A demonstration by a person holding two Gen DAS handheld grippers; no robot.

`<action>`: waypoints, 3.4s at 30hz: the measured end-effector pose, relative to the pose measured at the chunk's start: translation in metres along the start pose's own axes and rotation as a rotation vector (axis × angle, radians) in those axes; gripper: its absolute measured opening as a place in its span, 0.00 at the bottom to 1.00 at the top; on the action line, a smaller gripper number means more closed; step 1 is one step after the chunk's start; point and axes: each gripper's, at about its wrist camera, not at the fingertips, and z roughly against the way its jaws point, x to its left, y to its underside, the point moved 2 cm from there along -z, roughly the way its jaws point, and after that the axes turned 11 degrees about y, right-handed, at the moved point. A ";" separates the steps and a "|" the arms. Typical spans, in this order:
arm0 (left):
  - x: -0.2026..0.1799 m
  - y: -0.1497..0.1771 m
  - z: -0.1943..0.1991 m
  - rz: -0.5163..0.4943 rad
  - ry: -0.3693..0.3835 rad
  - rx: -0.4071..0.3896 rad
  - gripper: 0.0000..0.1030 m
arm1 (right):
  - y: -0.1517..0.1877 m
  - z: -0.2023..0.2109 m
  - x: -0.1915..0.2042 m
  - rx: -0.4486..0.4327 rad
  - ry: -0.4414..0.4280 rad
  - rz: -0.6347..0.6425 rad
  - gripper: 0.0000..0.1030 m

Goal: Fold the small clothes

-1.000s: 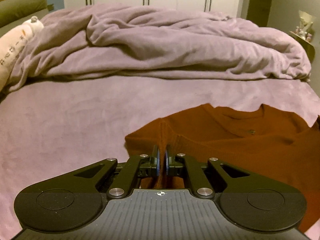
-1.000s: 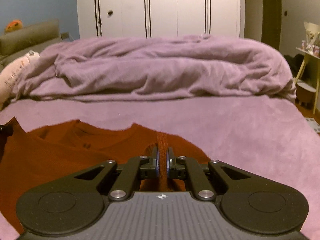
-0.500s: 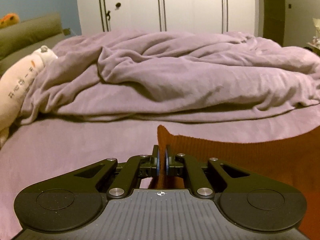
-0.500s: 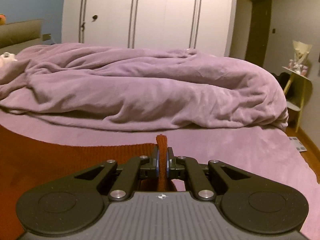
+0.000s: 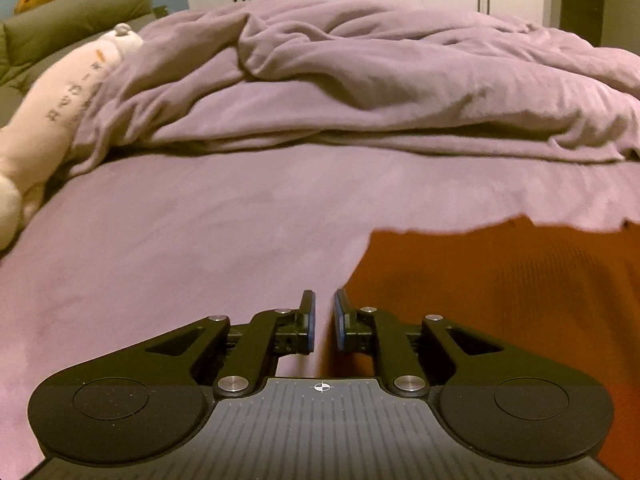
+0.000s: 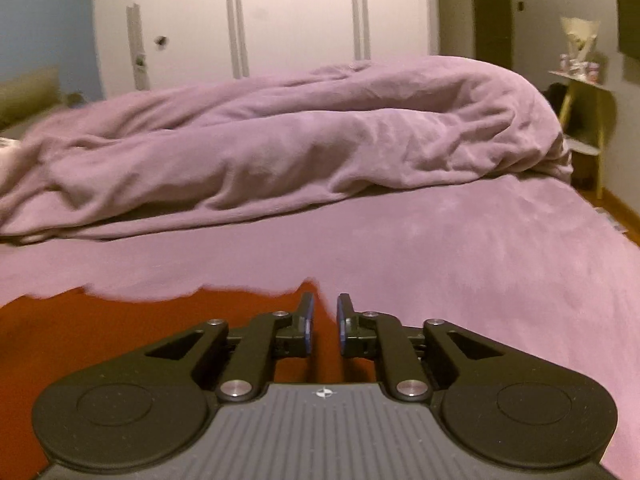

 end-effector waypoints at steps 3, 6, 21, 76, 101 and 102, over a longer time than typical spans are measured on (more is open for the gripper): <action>0.009 0.019 0.029 0.007 0.032 0.034 0.27 | 0.030 0.034 -0.008 0.034 -0.046 -0.008 0.31; 0.009 0.044 0.051 0.003 0.044 0.075 0.34 | 0.057 0.058 -0.020 0.077 -0.060 -0.093 0.34; -0.001 0.079 0.047 0.162 0.196 0.147 0.50 | 0.099 0.060 -0.063 0.282 -0.116 -0.456 0.50; -0.044 0.108 0.060 -0.046 -0.091 0.100 0.66 | 0.071 0.084 0.009 0.041 0.094 0.000 0.33; 0.027 0.086 0.032 0.404 0.379 0.159 0.58 | 0.079 0.102 0.069 0.014 -0.036 0.107 0.33; 0.027 0.083 0.030 0.407 0.395 0.155 0.57 | 0.079 0.101 0.072 0.017 -0.048 0.106 0.33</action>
